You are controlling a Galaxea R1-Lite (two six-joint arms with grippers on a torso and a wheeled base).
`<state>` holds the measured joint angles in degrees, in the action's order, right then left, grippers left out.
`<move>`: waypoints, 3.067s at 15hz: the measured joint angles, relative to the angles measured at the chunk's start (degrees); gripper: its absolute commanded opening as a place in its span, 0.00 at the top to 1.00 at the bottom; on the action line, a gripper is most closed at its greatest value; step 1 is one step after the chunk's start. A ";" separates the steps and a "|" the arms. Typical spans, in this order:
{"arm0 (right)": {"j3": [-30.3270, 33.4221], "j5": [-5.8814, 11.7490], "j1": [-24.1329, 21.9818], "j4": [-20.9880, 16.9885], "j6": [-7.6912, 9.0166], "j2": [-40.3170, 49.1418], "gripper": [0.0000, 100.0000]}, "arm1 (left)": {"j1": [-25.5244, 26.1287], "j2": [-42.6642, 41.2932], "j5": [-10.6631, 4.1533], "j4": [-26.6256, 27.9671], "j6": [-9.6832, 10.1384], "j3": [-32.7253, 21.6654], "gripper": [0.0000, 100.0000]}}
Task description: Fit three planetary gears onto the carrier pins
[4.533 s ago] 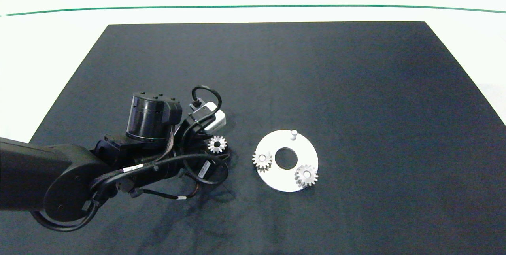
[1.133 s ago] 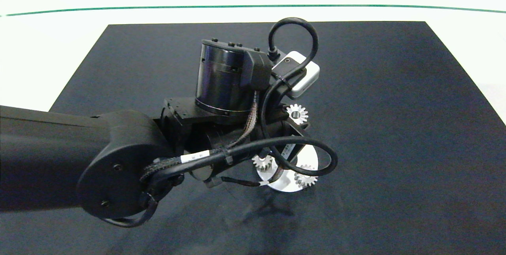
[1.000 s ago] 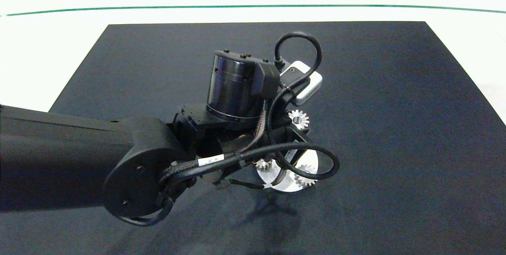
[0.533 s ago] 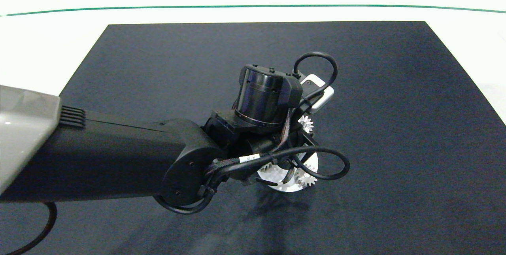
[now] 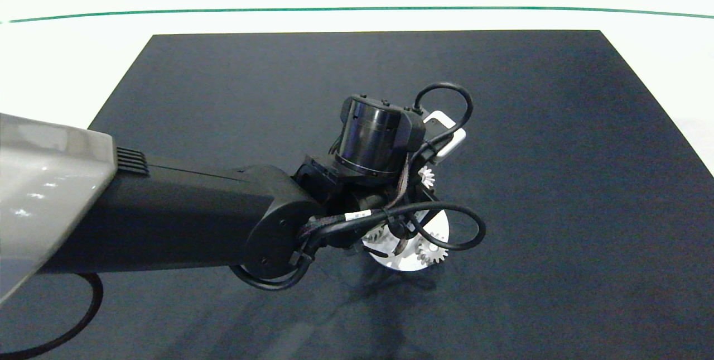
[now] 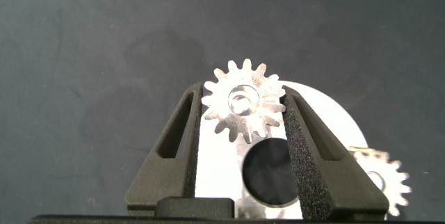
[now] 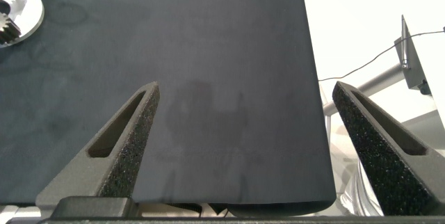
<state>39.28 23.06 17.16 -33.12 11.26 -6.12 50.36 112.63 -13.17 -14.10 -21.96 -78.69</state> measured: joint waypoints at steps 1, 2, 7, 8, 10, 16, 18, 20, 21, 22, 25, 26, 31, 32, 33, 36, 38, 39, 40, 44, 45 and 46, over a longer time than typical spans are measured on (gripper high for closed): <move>0.00 0.00 0.02 0.00 0.00 0.06 0.00 | -0.15 0.05 0.00 0.00 -0.01 -0.05 0.96; 0.00 0.00 0.04 0.00 0.00 0.11 0.00 | -0.20 0.10 0.00 -0.02 0.00 -0.11 0.96; 0.05 0.00 0.13 -0.01 0.00 0.17 0.00 | -0.09 0.46 0.00 0.00 0.00 0.16 0.96; 0.09 0.02 0.15 -0.01 0.00 0.17 0.00 | -0.04 0.62 0.00 0.00 0.02 0.17 0.96; 0.13 0.00 0.20 0.00 -0.35 0.20 0.00 | 0.05 0.88 -0.02 -0.02 0.00 -0.09 0.96; 0.24 0.02 0.63 0.00 -0.50 0.22 0.00 | -0.11 1.29 -0.02 -0.02 0.02 -0.33 0.96; 0.27 0.02 0.67 0.00 -0.52 0.22 0.00 | -0.15 1.40 0.00 0.00 0.00 -0.33 0.96; 0.27 0.02 0.66 -0.01 -0.55 0.22 0.00 | -0.17 1.51 0.00 -0.02 0.02 -0.46 0.96; 0.27 0.02 0.66 0.00 -0.52 0.20 0.00 | -0.17 1.60 -0.02 -0.04 0.02 -0.61 0.96; 0.22 0.00 0.66 0.00 -0.50 0.20 0.00 | -0.17 1.71 -0.02 -0.04 0.02 -0.74 0.96; 0.18 0.02 0.66 0.00 -0.52 0.17 0.00 | -0.17 1.90 0.00 0.00 0.02 -1.07 0.96; 0.18 0.02 0.66 0.00 -0.50 0.17 0.00 | -0.17 1.93 0.00 0.00 0.02 -1.10 0.96; 0.16 0.00 0.66 0.00 -0.55 0.20 0.00 | -0.26 2.12 -0.02 0.00 0.00 -1.11 0.96; 0.07 0.02 0.66 -0.01 -0.52 0.20 0.00 | -0.26 2.15 -0.02 -0.02 0.02 -1.13 0.96; 0.02 0.00 0.66 0.00 -0.52 0.20 0.00 | -0.22 2.15 -0.04 0.00 0.02 -1.16 0.96; 0.00 0.02 0.74 0.00 -0.55 0.17 0.00 | -0.11 2.15 -0.04 -0.06 0.16 -0.88 0.96; 0.00 0.02 0.74 -0.01 -0.52 0.17 0.00 | -0.12 2.15 -0.02 -0.06 0.18 -0.79 0.96; 0.00 0.00 0.74 0.00 -0.55 0.15 0.00 | -0.15 2.12 -0.02 -0.06 0.21 -0.77 0.96; 0.00 0.00 0.74 0.00 -0.52 0.12 0.00 | -0.17 2.15 -0.02 -0.04 0.18 -0.77 0.96; -0.04 0.00 0.72 0.00 -0.52 0.15 0.00 | -0.23 2.15 -0.02 0.05 0.44 -0.77 0.96; -0.04 0.00 0.74 0.00 -0.55 0.15 0.00 | -0.26 2.17 -0.02 0.22 0.54 -0.72 0.96; -0.06 0.00 0.74 0.00 -0.55 0.12 0.00 | -0.28 2.21 -0.02 0.20 0.60 -0.72 0.96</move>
<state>39.22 23.06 17.91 -33.12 10.72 -6.00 50.08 114.84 -13.19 -13.91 -21.36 -79.41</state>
